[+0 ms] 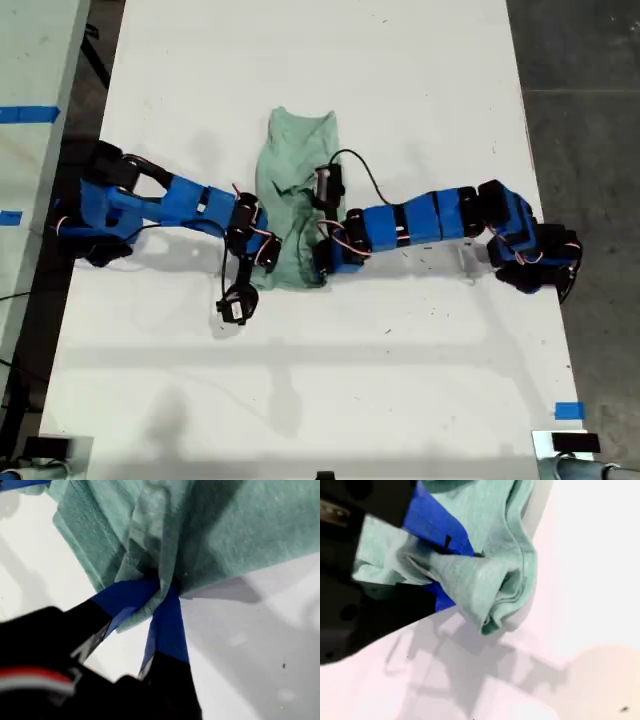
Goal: Fold tshirt
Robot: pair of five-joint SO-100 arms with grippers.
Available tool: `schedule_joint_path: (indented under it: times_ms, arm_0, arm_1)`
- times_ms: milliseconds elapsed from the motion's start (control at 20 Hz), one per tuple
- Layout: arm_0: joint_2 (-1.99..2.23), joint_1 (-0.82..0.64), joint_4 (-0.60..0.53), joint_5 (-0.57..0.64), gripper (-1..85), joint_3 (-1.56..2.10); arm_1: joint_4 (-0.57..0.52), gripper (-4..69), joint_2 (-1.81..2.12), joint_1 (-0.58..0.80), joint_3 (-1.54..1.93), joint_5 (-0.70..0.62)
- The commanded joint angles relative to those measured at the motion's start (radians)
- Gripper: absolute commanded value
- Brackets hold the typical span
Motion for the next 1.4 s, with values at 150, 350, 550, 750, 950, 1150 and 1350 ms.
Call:
schedule_joint_path:
  times_ms: [150, 350, 550, 750, 950, 1150, 1350]
  arm_0:
    - [0.089, 0.063, 0.276, 0.023, 0.0, -0.256]
    - [0.032, 0.114, 0.491, 0.12, 0.0, -0.673]
    - [0.135, 0.146, 0.465, 0.15, 0.0, -0.696]
    - [0.166, 0.035, 0.522, 0.261, 0.0, -0.686]
    - [0.175, -0.175, 0.551, 0.459, 0.0, -0.676]
    - [0.178, -0.407, 0.526, 0.663, 0.0, -0.667]
    - [0.137, -0.578, 0.408, 0.788, 0.0, -0.568]
  arm_1:
    - [0.173, -1.6, 0.264, -0.094, 0.025, -0.008]
    - [0.245, -1.5, 0.476, -0.16, 0.005, -0.041]
    - [0.278, -1.5, 0.5, -0.202, -0.075, -0.086]
    - [0.291, -1.5, 0.505, -0.064, -0.057, -0.209]
    - [0.304, -1.5, 0.543, 0.207, -0.023, -0.43]
    - [0.268, -1.5, 0.588, 0.449, -0.014, -0.658]
    - [0.115, -1.5, 0.601, 0.569, 0.127, -0.785]
